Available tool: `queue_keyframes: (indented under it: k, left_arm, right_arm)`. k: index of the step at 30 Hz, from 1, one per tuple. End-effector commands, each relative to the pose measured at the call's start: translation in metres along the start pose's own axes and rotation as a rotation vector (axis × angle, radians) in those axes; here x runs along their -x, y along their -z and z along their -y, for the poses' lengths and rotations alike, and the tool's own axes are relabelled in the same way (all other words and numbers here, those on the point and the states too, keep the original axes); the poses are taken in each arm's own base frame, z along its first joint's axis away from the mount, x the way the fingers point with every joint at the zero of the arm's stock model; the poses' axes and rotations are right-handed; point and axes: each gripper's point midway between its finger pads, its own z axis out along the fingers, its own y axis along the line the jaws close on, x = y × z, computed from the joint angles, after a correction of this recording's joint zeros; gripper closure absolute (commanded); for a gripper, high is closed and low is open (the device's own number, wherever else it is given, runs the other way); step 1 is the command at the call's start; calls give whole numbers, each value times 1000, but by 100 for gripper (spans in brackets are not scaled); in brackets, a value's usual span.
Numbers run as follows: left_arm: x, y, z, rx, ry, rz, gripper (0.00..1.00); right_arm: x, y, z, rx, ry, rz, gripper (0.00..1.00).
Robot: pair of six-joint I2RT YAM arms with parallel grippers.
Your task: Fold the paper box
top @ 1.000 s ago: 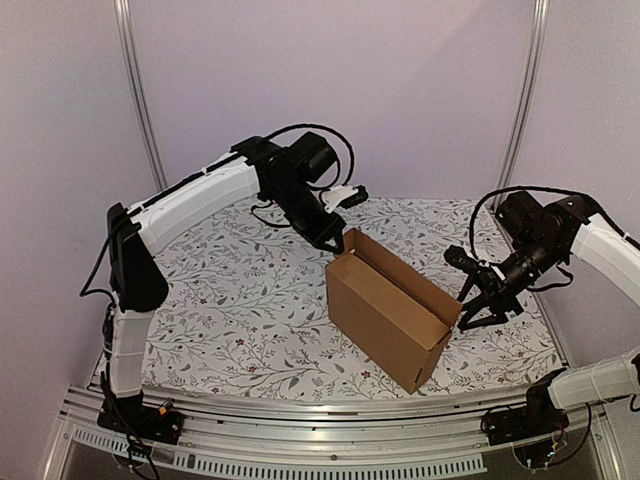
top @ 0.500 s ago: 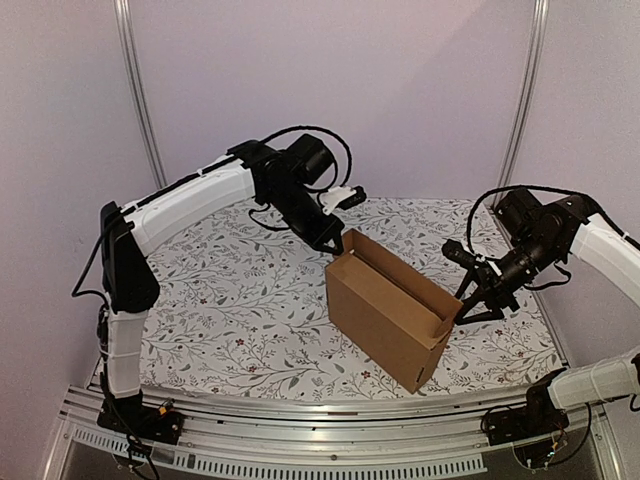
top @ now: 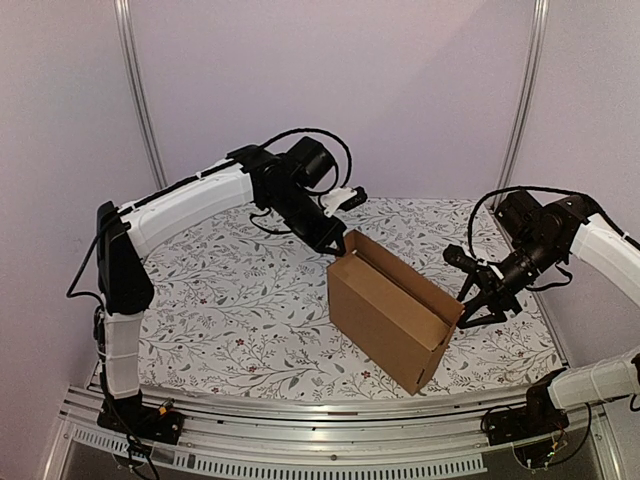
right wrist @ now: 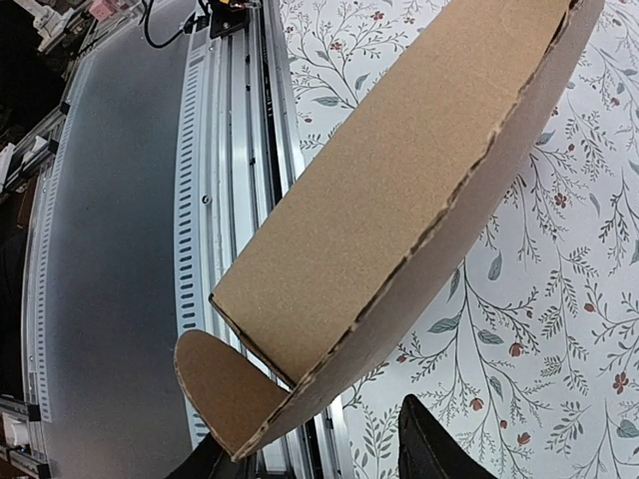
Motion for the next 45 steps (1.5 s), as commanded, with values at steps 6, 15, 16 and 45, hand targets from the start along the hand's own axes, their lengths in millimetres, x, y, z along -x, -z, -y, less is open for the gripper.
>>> queue_keyframes:
  k: [6,15,16,45]
  left_arm:
    - [-15,-4,11,-18,16,-43,100]
    - [-16,-4,12,-19,19,-19,100]
    - [-17,-4,12,-20,21,-15,100]
    - [-23,-18,14,-21,28,12,100]
  right_arm:
    - [3,3,5,-32,9,-13,52]
    - [6,5,10,-56,-14,-13,52]
    - [6,5,11,-60,-18,-13,52]
    - [-2,5,-1,-15,47,-70,51]
